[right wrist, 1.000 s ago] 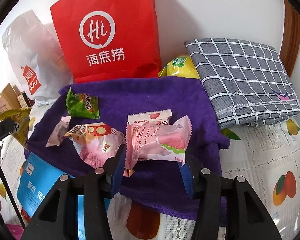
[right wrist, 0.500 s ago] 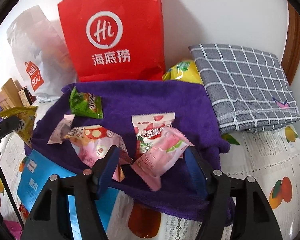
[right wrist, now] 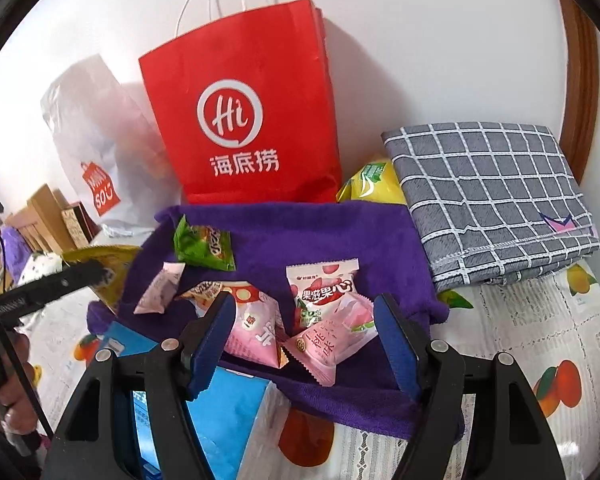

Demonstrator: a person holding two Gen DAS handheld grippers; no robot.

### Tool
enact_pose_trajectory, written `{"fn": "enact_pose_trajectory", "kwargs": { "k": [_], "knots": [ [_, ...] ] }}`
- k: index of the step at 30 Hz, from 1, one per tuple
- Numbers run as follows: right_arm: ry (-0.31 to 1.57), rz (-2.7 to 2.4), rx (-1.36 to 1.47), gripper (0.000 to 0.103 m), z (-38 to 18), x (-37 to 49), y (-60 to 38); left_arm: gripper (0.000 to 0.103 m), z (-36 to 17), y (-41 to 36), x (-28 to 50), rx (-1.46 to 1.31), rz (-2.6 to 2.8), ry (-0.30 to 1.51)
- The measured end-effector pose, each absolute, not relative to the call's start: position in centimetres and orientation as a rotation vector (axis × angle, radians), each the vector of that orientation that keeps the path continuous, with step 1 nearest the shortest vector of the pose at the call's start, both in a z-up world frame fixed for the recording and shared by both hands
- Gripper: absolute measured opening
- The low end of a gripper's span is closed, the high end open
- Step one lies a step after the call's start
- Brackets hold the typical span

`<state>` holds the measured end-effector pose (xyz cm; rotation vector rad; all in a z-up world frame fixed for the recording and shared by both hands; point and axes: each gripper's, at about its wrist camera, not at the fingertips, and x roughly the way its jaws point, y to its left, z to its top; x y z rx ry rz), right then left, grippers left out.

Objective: Organize snacks
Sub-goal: 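Open the right tool to drop the peach packet while the left tool drops the yellow bag on the towel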

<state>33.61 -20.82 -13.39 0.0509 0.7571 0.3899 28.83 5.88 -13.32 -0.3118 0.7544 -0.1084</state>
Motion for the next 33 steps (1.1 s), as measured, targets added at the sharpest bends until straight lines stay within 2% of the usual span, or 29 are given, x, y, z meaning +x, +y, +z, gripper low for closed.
{"fn": "enact_pose_trajectory", "kwargs": {
  "k": [10, 20, 22, 23, 24, 27, 33],
  "knots": [
    [0.748, 0.4, 0.122, 0.071, -12.7, 33.4, -22.1, 0.044, -15.0, 3.8, 32.6, -0.327, -0.147, 0.845],
    [0.729, 0.434, 0.122, 0.071, -11.5, 32.1, -21.5, 0.045, -16.8, 2.3, 33.2, -0.283, -0.14, 0.909],
    [0.732, 0.435, 0.111, 0.071, -11.7, 32.1, -21.1, 0.051, -16.9, 2.3, 33.4, -0.288, -0.145, 0.927],
    [0.737, 0.437, 0.109, 0.071, -11.8, 32.1, -21.0, 0.06, -16.9, 2.3, 33.4, -0.29, -0.145, 0.933],
    [0.741, 0.439, 0.107, 0.071, -11.9, 32.1, -20.9, 0.065, -16.7, 2.4, 33.4, -0.292, -0.143, 0.932],
    [0.746, 0.437, 0.101, 0.071, -12.1, 32.2, -20.7, 0.071, -16.1, 2.5, 33.1, -0.292, -0.144, 0.926],
    [0.751, 0.427, 0.097, 0.071, -12.5, 32.4, -20.7, 0.074, -13.5, 3.8, 31.3, -0.321, -0.142, 0.878]
  ]
}}
